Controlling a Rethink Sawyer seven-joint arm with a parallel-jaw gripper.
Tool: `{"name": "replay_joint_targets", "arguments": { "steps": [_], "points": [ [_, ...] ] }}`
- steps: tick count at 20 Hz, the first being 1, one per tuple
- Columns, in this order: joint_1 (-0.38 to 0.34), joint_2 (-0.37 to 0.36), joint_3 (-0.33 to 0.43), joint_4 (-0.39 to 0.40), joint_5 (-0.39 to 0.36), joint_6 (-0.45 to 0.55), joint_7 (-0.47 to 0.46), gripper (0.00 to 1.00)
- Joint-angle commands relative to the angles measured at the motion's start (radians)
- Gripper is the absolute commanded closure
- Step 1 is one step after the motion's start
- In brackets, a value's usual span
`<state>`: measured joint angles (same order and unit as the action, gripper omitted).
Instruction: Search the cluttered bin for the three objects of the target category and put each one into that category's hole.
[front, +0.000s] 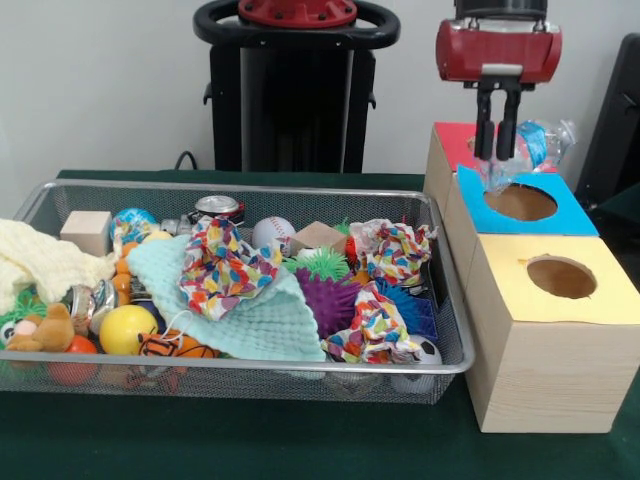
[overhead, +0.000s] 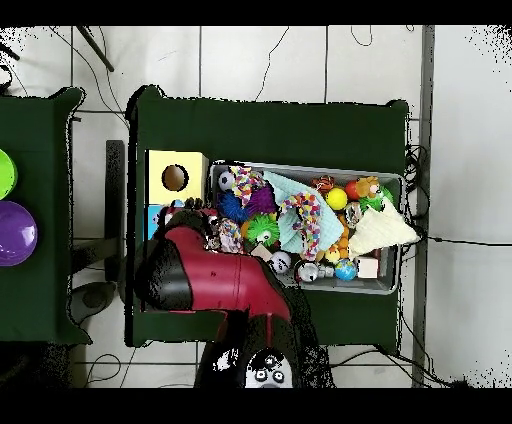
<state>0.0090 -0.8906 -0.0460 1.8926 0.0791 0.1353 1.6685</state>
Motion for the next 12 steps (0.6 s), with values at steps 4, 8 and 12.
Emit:
{"name": "replay_joint_targets", "arguments": {
  "steps": [4,8,12],
  "points": [
    [0.024,-0.051,-0.036,0.0,-0.028,0.137,0.125,1.0],
    [0.145,-0.017,-0.161,-0.036,-0.056,0.069,0.15,1.0],
    [0.28,0.048,-0.31,-0.076,-0.081,-0.089,0.14,1.0]
  ]
}}
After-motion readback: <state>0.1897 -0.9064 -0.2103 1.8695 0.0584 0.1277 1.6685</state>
